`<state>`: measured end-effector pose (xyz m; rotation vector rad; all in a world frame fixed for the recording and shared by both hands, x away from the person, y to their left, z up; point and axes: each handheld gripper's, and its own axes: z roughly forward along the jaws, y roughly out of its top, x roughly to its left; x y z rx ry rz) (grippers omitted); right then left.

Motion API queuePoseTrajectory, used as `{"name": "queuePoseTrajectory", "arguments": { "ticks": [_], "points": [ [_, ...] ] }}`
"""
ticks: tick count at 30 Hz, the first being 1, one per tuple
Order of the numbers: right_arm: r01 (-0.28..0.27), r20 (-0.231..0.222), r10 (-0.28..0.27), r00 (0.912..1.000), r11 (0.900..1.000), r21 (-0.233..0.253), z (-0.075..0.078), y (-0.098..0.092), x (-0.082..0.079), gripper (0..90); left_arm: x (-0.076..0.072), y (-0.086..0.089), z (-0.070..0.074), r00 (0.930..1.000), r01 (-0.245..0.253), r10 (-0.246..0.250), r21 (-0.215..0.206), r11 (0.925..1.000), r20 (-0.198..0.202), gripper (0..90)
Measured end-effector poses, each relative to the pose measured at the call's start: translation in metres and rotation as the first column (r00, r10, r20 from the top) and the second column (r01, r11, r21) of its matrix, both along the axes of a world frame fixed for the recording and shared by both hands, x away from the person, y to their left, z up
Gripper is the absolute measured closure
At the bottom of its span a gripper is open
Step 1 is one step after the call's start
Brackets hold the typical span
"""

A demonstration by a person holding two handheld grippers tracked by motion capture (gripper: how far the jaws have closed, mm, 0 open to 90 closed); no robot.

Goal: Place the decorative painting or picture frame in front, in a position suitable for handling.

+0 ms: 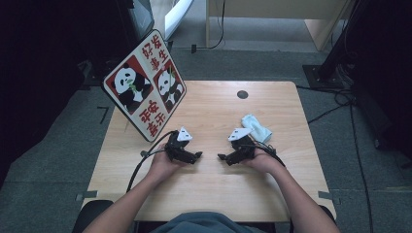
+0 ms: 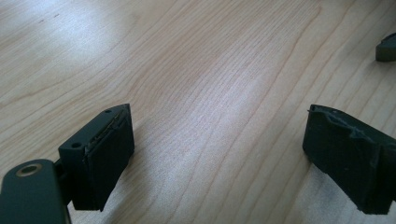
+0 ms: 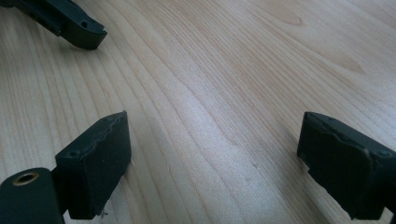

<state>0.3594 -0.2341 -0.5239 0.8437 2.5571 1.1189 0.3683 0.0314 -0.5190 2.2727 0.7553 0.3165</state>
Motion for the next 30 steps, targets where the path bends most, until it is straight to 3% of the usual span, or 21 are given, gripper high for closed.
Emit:
{"name": "queuePoseTrajectory", "arguments": {
  "ticks": [6, 10, 14, 18, 30],
  "points": [
    [-0.001, 0.001, 0.001, 1.0000, 1.000, 0.000, 0.000, 0.000, 0.000, 9.7, 0.001, 0.001, 0.003, 0.9997, 0.006, -0.006, 0.011, 0.9999, -0.022, 9.3],
    [0.000, 0.001, 0.000, 1.0000, 1.000, 0.000, 0.000, 0.000, 0.000, 9.7, 0.004, 0.004, 0.008, 0.9972, 0.014, -0.015, -0.020, 0.9997, -0.073, 13.3],
    [0.000, 0.000, 0.000, 1.0000, 1.000, 0.000, 0.000, 0.000, 0.000, 9.7, 0.004, 0.007, 0.012, 0.9953, 0.021, -0.025, -0.038, 0.9990, -0.094, 13.5],
    [-0.001, 0.000, 0.001, 1.0000, 1.000, 0.000, 0.000, 0.000, 0.000, 9.7, 0.005, 0.012, 0.021, 0.9904, 0.037, -0.048, -0.082, 0.9959, -0.130, 14.0],
    [0.000, -0.001, 0.000, 1.0000, 1.000, 0.000, 0.000, 0.000, 0.000, 9.7, 0.001, 0.024, 0.041, 0.9875, 0.073, -0.088, -0.112, 0.9910, -0.131, 14.7]
  ]
}}
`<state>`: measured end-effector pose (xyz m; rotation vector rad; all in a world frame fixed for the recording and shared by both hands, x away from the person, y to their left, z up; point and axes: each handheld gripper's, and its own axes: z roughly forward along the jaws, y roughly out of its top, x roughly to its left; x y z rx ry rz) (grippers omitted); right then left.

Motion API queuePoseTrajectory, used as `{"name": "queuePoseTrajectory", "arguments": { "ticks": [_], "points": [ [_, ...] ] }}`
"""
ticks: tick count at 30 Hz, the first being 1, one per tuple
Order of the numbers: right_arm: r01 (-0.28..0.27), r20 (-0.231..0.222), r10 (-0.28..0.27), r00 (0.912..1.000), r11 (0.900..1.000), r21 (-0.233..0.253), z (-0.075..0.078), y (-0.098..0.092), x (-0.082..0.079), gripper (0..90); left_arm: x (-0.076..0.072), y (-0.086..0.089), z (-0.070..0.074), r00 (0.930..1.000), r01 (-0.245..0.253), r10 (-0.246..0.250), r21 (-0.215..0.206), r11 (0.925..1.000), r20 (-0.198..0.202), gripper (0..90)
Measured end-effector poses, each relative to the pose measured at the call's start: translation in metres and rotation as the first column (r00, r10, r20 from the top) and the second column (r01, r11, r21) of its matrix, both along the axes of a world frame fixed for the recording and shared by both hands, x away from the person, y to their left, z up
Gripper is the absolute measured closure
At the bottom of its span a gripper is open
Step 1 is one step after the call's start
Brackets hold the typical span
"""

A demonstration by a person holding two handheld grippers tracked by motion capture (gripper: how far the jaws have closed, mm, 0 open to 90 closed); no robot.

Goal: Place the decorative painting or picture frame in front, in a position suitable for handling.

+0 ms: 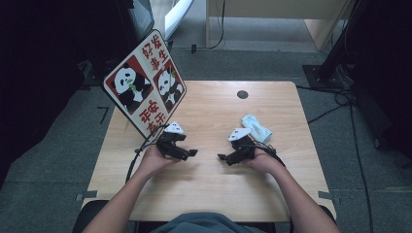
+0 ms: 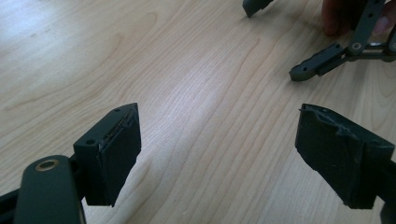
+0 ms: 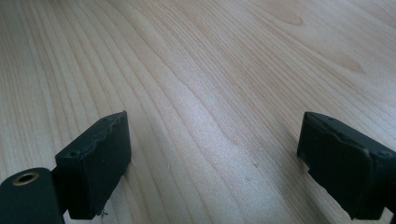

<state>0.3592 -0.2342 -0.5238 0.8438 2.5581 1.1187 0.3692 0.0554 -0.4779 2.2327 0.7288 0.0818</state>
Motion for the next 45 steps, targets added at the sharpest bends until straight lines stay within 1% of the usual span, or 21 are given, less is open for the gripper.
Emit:
{"name": "queuePoseTrajectory", "arguments": {
  "ticks": [1, 2, 7, 11, 13, 16, 19, 22, 24, 25, 26, 28, 29, 31, 32, 33, 34, 36, 40, 44, 45],
  "points": [
    [-0.001, 0.000, 0.001, 1.0000, 1.000, 0.000, 0.000, 0.000, 0.000, 9.7, -0.001, 0.003, 0.003, 1.0000, -0.002, 0.002, -0.010, 0.9999, 0.000, 14.7],
    [-0.001, 0.000, 0.001, 1.0000, 1.000, 0.000, 0.000, 0.000, 0.000, 9.7, -0.001, 0.003, 0.003, 1.0000, -0.002, 0.002, -0.010, 0.9999, 0.000, 14.7],
    [0.000, 0.000, 0.000, 1.0000, 1.000, 0.000, 0.000, 0.000, 0.000, 9.7, -0.003, 0.014, 0.013, 0.9999, -0.007, 0.007, -0.024, 0.9997, 0.014, 15.1],
    [0.000, 0.000, 0.000, 1.0000, 1.000, 0.000, 0.000, 0.000, 0.000, 9.7, -0.005, 0.023, 0.019, 0.9999, -0.004, 0.004, -0.046, 0.9989, 0.012, 15.3],
    [-0.001, 0.000, 0.001, 1.0000, 1.000, 0.000, 0.000, 0.000, 0.000, 9.7, -0.005, 0.027, 0.021, 0.9998, -0.011, 0.012, -0.050, 0.9987, 0.015, 15.3],
    [-0.001, 0.000, 0.001, 1.0000, 1.000, 0.000, 0.000, 0.000, 0.000, 9.7, -0.006, 0.034, 0.025, 0.9997, -0.024, 0.025, -0.070, 0.9973, 0.008, 15.3],
    [0.000, 0.000, 0.000, 1.0000, 1.000, 0.000, 0.000, 0.000, 0.000, 9.7, -0.010, 0.043, 0.029, 0.9994, -0.028, 0.030, -0.062, 0.9976, 0.018, 15.3],
    [-0.001, 0.000, 0.001, 1.0000, 1.000, 0.000, 0.000, 0.000, 0.000, 9.7, -0.012, 0.047, 0.030, 0.9992, -0.031, 0.032, -0.058, 0.9979, 0.025, 15.3],
    [0.000, 0.000, 0.000, 1.0000, 1.000, 0.000, 0.000, 0.000, 0.000, 9.7, -0.013, 0.050, 0.032, 0.9991, -0.033, 0.035, -0.067, 0.9972, 0.023, 15.4],
    [0.000, 0.000, 0.000, 1.0000, 1.000, 0.000, 0.000, 0.000, 0.000, 9.7, -0.015, 0.055, 0.034, 0.9989, -0.040, 0.042, -0.080, 0.9960, 0.022, 15.3],
    [-0.001, 0.001, 0.001, 1.0000, 1.000, 0.000, 0.000, 0.000, 0.000, 9.7, -0.015, 0.055, 0.034, 0.9989, -0.040, 0.042, -0.080, 0.9960, 0.022, 15.4],
    [-0.001, 0.001, 0.001, 1.0000, 1.000, 0.000, 0.000, 0.000, 0.000, 9.7, -0.016, 0.059, 0.036, 0.9987, -0.042, 0.045, -0.088, 0.9952, 0.025, 17.0],
    [0.000, 0.000, 0.000, 1.0000, 1.000, 0.000, 0.000, 0.000, 0.000, 9.7, -0.018, 0.065, 0.037, 0.9978, -0.051, 0.055, -0.102, 0.9935, 0.038, 19.2],
    [-0.001, 0.001, 0.001, 1.0000, 1.000, 0.000, 0.000, 0.000, 0.000, 9.7, -0.019, 0.068, 0.038, 0.9978, -0.047, 0.052, -0.109, 0.9930, 0.042, 21.9],
    [-0.001, 0.001, 0.001, 1.0000, 1.000, 0.000, 0.000, 0.000, 0.000, 9.7, -0.019, 0.071, 0.039, 0.9976, -0.049, 0.054, -0.103, 0.9935, 0.043, 21.9],
    [0.000, 0.000, 0.000, 1.0000, 1.000, 0.000, 0.000, 0.000, 0.000, 9.7, -0.021, 0.076, 0.039, 0.9972, -0.058, 0.062, -0.105, 0.9928, 0.042, 23.0],
    [0.000, 0.000, 0.000, 1.0000, 1.000, 0.000, 0.000, 0.000, 0.000, 9.7, -0.021, 0.076, 0.039, 0.9972, -0.058, 0.062, -0.105, 0.9928, 0.042, 25.2],
    [0.000, 0.000, 0.000, 1.0000, 1.000, 0.000, 0.000, 0.000, 0.000, 9.7, -0.023, 0.082, 0.040, 0.9963, -0.067, 0.072, -0.111, 0.9916, 0.047, 26.8],
    [0.000, 0.001, 0.000, 1.0000, 1.000, 0.000, 0.000, 0.000, 0.000, 9.7, -0.025, 0.092, 0.040, 0.9949, -0.089, 0.094, -0.115, 0.9894, 0.037, 27.0],
    [-0.001, 0.001, 0.001, 1.0000, 1.000, 0.000, 0.000, 0.000, 0.000, 9.7, -0.027, 0.102, 0.040, 0.9940, -0.099, 0.103, -0.104, 0.9896, 0.035, 29.1],
    [-0.001, 0.001, 0.001, 1.0000, 1.000, 0.000, 0.000, 0.000, 0.000, 9.7, -0.027, 0.104, 0.041, 0.9938, -0.099, 0.103, -0.098, 0.9903, 0.040, 29.1]
  ]
}}
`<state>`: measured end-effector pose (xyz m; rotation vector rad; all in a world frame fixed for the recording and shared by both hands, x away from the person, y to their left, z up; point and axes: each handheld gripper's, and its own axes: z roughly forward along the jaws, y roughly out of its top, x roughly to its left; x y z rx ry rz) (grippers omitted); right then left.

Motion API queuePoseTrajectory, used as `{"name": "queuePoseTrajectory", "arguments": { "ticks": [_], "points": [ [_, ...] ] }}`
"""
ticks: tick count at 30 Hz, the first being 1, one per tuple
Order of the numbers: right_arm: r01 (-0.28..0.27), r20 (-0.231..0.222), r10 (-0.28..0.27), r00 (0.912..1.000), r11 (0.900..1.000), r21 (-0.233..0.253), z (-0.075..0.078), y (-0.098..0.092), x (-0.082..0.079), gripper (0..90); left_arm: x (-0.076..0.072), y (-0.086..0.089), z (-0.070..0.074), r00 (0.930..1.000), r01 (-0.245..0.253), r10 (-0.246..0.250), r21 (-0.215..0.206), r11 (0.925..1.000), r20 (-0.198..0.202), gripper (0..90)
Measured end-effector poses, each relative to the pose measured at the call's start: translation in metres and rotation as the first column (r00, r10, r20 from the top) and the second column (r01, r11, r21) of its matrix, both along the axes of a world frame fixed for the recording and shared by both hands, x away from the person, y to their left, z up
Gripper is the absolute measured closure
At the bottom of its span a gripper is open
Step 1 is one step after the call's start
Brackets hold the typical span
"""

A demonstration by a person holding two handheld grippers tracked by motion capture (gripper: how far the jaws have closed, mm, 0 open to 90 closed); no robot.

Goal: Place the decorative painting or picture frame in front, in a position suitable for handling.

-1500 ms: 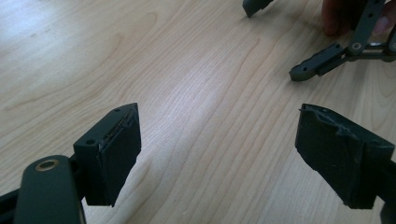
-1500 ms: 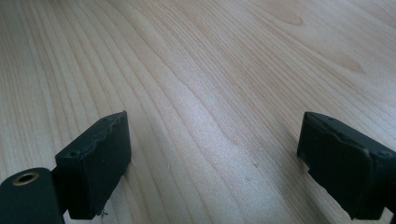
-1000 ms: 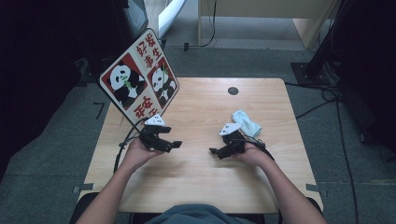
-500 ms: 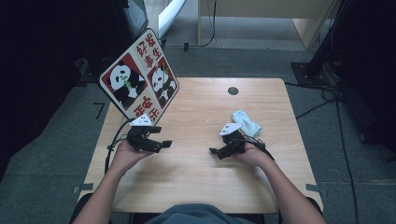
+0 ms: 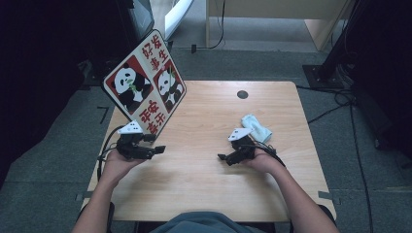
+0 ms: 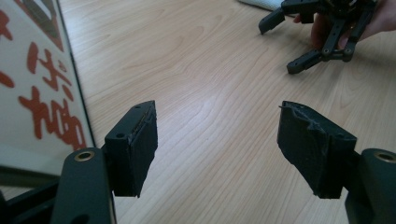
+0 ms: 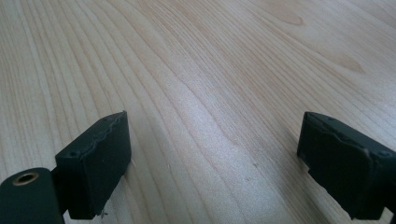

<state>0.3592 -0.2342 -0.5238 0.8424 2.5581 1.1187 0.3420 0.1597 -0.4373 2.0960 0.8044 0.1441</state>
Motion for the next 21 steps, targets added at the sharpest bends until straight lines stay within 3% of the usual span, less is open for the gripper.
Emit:
{"name": "queuePoseTrajectory", "arguments": {
  "ticks": [6, 10, 21],
  "points": [
    [0.000, -0.001, 0.000, 1.0000, 1.000, 0.000, 0.000, 0.000, 0.000, 9.7, -0.003, 0.012, 0.002, 0.9993, -0.029, 0.029, -0.018, 0.9994, 0.023, 32.3],
    [0.000, 0.000, 0.000, 1.0000, 1.000, 0.000, 0.000, 0.000, 0.000, 9.8, -0.002, 0.023, 0.003, 0.9984, -0.057, 0.057, -0.041, 0.9975, 0.005, 33.5],
    [0.000, 0.000, 0.000, 1.0000, 1.000, 0.000, 0.000, 0.000, 0.000, 9.7, 0.000, 0.050, 0.005, 0.9918, -0.127, 0.126, -0.052, 0.9905, -0.019, 36.9]
  ]
}}
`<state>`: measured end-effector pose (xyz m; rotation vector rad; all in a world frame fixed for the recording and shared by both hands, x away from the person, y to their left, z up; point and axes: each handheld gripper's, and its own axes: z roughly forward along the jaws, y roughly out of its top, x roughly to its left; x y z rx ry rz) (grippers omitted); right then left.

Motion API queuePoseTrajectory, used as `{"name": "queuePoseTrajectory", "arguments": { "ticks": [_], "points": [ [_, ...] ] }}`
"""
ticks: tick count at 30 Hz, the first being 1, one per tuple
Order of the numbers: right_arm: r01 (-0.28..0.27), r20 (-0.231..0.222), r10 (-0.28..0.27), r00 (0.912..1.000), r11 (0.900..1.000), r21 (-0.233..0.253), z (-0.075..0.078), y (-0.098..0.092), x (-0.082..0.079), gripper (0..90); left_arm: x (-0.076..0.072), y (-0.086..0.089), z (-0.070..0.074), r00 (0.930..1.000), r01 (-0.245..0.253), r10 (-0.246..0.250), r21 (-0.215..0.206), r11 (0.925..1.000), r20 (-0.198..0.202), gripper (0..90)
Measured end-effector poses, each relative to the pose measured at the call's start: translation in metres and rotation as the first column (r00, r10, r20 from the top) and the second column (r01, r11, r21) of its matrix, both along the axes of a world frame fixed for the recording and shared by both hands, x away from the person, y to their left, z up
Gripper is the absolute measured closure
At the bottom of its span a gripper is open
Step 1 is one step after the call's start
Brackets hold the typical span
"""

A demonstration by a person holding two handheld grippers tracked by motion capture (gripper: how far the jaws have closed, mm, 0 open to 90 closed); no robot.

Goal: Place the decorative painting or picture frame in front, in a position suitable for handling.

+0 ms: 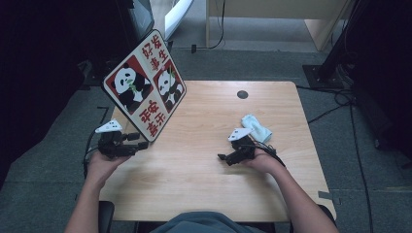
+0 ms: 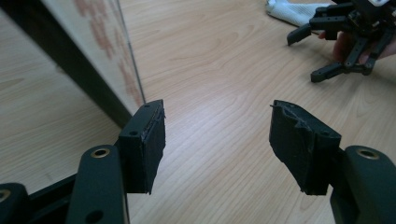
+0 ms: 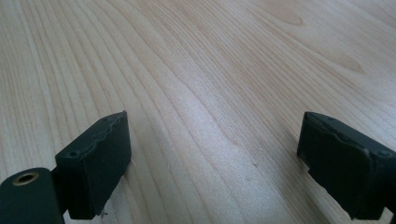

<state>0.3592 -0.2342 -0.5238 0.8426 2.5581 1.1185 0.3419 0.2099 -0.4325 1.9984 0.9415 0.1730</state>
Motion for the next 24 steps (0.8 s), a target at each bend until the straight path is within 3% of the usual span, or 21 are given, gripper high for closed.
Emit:
{"name": "queuePoseTrajectory", "arguments": {
  "ticks": [7, 24],
  "points": [
    [0.000, 0.000, 0.000, 1.0000, 1.000, 0.000, 0.000, 0.000, 0.000, 9.7, 0.007, 0.018, 0.001, 0.9980, -0.062, 0.061, -0.040, 0.9973, -0.017, 40.4],
    [0.001, 0.000, -0.001, 1.0000, 1.000, 0.002, 0.000, 0.000, 0.000, 9.7, 0.037, 0.031, 0.039, 0.9954, -0.096, 0.096, -0.014, 0.9953, 0.000, 43.2]
  ]
}}
